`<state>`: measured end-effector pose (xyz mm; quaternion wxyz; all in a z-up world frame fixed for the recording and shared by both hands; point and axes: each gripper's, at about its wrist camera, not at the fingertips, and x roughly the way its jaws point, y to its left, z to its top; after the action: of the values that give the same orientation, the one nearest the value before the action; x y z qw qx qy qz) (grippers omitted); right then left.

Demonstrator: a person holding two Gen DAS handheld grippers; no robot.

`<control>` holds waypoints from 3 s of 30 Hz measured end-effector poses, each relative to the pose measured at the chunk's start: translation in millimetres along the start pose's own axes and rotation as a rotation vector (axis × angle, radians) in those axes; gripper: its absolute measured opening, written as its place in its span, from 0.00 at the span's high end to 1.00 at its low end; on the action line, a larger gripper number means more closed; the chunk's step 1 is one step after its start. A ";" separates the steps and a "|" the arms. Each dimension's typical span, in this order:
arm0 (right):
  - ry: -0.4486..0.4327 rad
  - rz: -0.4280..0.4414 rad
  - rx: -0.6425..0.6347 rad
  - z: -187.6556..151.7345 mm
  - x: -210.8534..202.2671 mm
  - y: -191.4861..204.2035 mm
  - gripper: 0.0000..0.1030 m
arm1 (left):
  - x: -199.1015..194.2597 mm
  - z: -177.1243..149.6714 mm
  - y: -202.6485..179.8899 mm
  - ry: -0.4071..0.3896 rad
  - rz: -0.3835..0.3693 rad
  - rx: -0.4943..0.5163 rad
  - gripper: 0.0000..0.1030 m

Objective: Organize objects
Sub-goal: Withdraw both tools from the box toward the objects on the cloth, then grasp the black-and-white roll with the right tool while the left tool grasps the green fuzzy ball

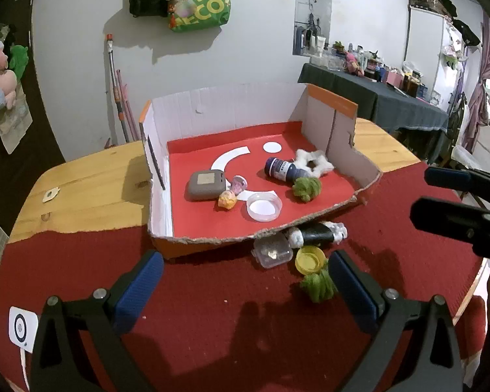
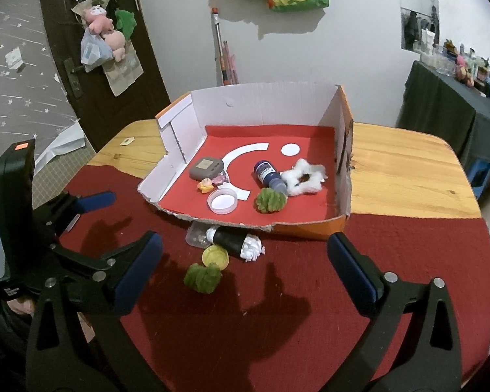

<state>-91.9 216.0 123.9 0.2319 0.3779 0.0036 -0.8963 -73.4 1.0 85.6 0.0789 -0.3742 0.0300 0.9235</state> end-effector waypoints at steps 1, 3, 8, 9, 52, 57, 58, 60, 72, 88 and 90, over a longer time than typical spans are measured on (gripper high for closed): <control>0.000 -0.002 0.001 -1.4 -0.9 0.3 0.00 | -0.6 -2.3 -1.0 0.001 -0.001 -0.001 0.00; 0.003 -0.004 0.001 -4.7 -1.9 1.0 0.00 | -1.3 -6.5 -2.2 0.003 -0.003 -0.004 0.00; 0.013 -0.009 0.008 -13.4 -2.2 0.0 0.00 | -0.5 -17.7 -6.9 0.017 -0.007 -0.006 0.00; 0.015 -0.012 0.011 -14.8 -1.6 -0.5 0.00 | -0.1 -19.6 -8.1 0.019 -0.008 -0.005 0.00; 0.148 0.005 0.078 -15.0 85.0 -13.9 0.00 | 44.8 -33.6 -2.1 0.082 -0.052 -0.028 0.07; 0.162 0.030 0.105 -10.3 98.1 -12.4 0.01 | 47.9 -32.9 -16.6 0.077 -0.119 0.022 0.10; 0.165 0.032 0.106 -9.6 100.2 -11.9 0.01 | 48.0 -32.7 -18.4 0.076 -0.125 0.025 0.10; 0.168 0.034 0.105 -7.6 103.8 -10.8 0.03 | 49.2 -31.7 -21.5 0.075 -0.136 0.030 0.14; 0.204 0.075 0.076 -10.2 118.6 -3.1 0.46 | 53.3 -31.9 -23.3 0.101 -0.216 0.021 0.55; 0.206 0.115 0.093 -14.6 109.3 -6.8 0.62 | 44.7 -34.8 -19.3 0.112 -0.226 0.020 0.65; 0.210 0.116 0.092 -13.5 110.2 -5.2 0.57 | 45.9 -34.3 -17.5 0.117 -0.233 0.012 0.64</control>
<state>-151.8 177.6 38.6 0.2640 0.4796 -0.0352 -0.8361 -79.3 20.1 29.1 0.1861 -0.4279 -0.0034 0.8845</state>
